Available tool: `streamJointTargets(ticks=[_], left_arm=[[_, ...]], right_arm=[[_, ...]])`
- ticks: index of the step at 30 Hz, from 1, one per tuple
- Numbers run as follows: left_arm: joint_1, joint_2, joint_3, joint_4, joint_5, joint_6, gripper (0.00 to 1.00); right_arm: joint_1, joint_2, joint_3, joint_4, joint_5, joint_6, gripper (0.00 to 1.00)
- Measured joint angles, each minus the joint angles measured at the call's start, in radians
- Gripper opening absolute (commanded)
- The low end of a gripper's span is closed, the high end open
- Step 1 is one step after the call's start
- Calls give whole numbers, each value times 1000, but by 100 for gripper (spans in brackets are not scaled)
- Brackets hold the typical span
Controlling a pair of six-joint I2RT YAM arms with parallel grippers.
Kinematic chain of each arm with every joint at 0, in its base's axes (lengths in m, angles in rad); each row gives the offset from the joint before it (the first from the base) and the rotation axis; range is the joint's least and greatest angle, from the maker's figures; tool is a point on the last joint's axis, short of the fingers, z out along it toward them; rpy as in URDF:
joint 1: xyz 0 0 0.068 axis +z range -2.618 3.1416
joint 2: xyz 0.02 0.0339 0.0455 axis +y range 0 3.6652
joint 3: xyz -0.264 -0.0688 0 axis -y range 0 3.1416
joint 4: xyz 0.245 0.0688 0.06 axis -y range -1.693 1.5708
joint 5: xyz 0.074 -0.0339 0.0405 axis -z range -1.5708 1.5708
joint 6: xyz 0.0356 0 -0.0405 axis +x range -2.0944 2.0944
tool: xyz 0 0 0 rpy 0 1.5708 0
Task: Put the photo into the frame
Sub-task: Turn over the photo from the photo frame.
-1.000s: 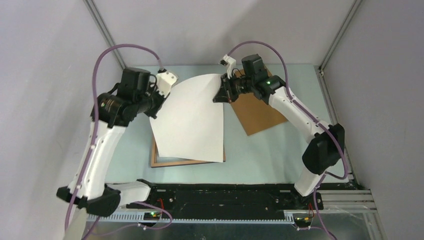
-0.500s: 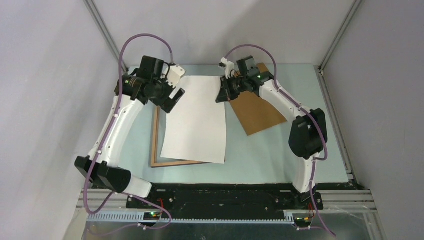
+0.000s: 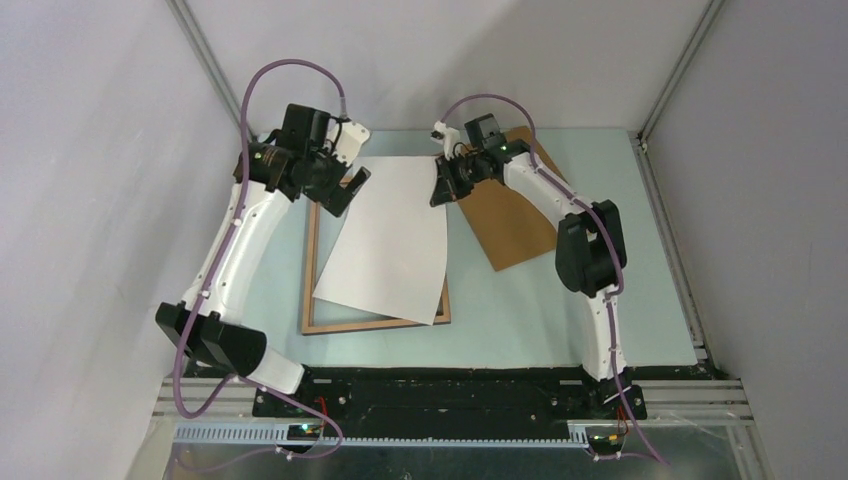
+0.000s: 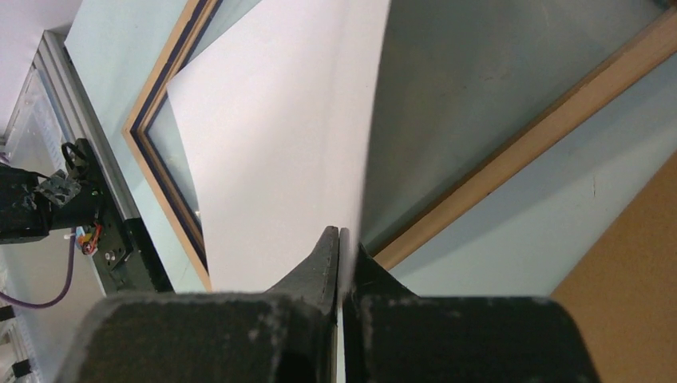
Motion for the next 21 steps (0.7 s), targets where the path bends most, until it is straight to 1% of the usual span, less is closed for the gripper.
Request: streamJointTargets(ticks=[5, 11, 16, 21], left_arm=[[0, 8, 1, 3, -17, 0, 100], [0, 16, 2, 3, -23, 0, 100], [0, 30, 2, 4, -24, -1, 100], [0, 54, 2, 3, -24, -2, 100]], right_arm=[[0, 86, 100, -59, -16, -55, 0], [-7, 168, 230, -172, -26, -136, 0], [-18, 200, 282, -256, -33, -208, 0], [-40, 211, 288, -319, -40, -266, 0]])
